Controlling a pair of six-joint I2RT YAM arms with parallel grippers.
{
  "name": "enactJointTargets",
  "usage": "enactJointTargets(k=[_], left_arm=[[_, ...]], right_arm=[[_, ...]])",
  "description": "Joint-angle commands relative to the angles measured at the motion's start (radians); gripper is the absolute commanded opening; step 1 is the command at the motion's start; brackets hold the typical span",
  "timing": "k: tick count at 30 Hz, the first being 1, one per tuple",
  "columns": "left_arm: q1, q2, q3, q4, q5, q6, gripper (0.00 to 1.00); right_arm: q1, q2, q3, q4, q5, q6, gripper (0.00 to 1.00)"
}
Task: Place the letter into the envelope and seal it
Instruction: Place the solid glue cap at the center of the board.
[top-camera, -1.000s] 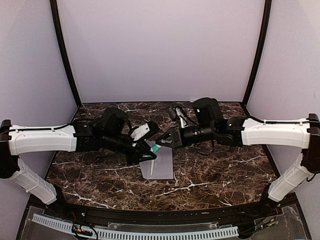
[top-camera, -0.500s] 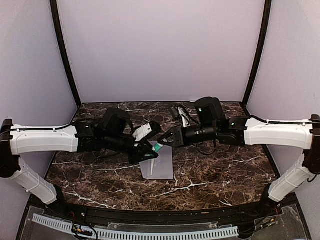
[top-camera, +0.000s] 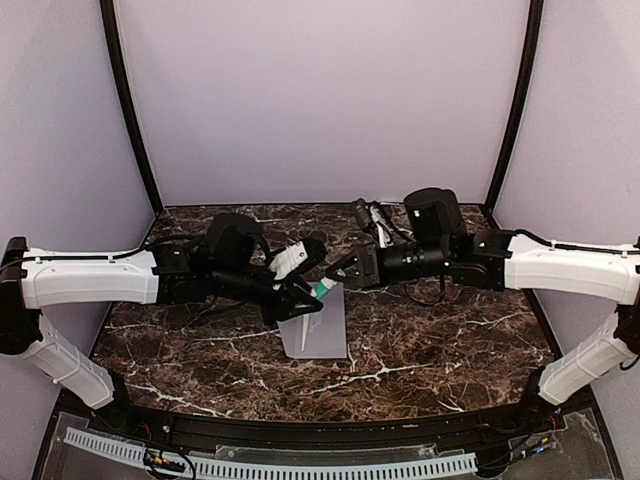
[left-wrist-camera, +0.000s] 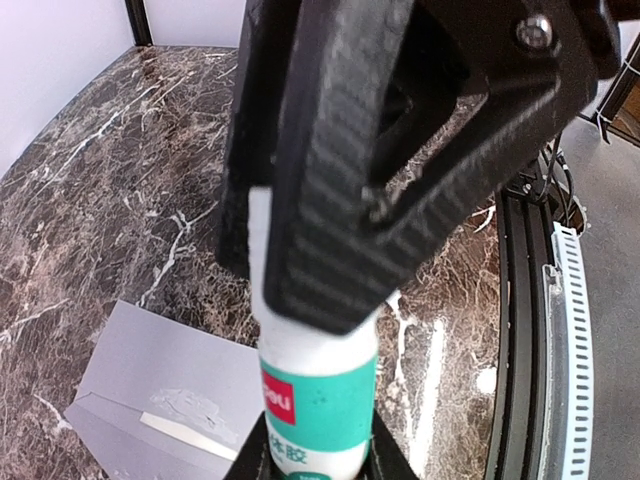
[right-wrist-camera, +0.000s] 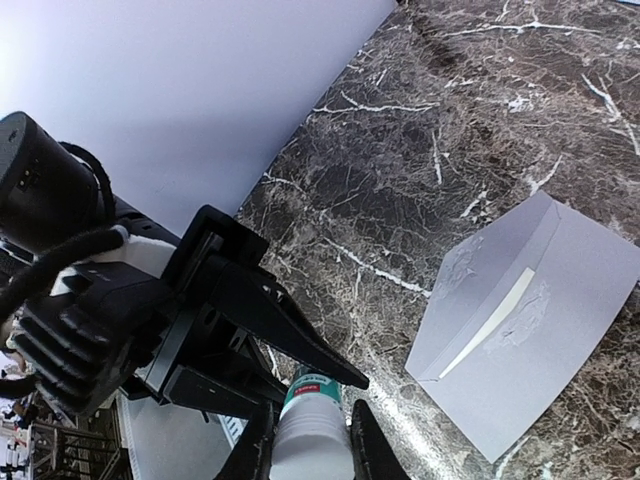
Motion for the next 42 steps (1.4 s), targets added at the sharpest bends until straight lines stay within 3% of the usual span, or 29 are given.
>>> enactJointTargets(k=[1, 9, 13, 21, 25, 31, 42], left_arm=[[0.014, -0.001, -0.001, -0.119, -0.037, 0.004, 0.0], [0.016, -0.045, 0.0, -0.138, -0.088, 0.009, 0.0], [0.068, -0.129, -0.006, -0.143, -0.142, -0.039, 0.0], [0.488, -0.33, -0.023, -0.108, -0.034, -0.209, 0.01], [0.608, -0.387, -0.075, -0.072, -0.057, -0.24, 0.01], [0.623, -0.435, -0.098, -0.083, -0.141, -0.206, 0.01], [0.623, -0.451, -0.119, -0.076, -0.13, -0.202, 0.01]], right_arm=[[-0.055, -0.084, 0.0, -0.026, 0.089, -0.018, 0.13], [-0.078, -0.125, 0.042, -0.148, 0.177, -0.068, 0.14], [-0.09, -0.12, 0.08, -0.232, 0.27, -0.111, 0.16], [-0.138, 0.035, 0.151, -0.275, 0.424, -0.185, 0.16], [-0.198, 0.143, 0.183, -0.227, 0.447, -0.22, 0.17], [-0.272, 0.342, 0.253, -0.175, 0.49, -0.277, 0.16], [-0.371, 0.675, 0.5, -0.187, 0.504, -0.358, 0.16]])
